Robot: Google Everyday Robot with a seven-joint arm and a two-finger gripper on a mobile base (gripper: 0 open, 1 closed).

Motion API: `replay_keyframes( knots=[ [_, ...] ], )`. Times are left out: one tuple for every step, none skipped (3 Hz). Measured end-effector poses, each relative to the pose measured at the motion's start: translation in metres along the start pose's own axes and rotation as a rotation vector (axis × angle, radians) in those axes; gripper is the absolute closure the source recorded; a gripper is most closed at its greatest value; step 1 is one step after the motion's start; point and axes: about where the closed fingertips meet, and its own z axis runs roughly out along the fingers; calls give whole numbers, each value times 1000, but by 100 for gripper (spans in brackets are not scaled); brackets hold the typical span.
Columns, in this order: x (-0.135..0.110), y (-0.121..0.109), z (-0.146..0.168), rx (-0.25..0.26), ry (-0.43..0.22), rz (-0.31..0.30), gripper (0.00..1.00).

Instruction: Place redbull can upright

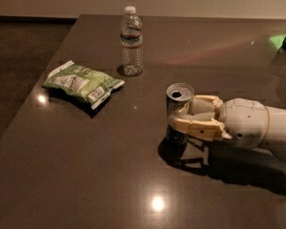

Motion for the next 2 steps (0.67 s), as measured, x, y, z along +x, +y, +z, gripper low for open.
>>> replay_keyframes(
  knots=[
    [4, -1, -2, 4, -21, 1, 87],
    [7, -3, -5, 7, -38, 3, 64]
  ],
)
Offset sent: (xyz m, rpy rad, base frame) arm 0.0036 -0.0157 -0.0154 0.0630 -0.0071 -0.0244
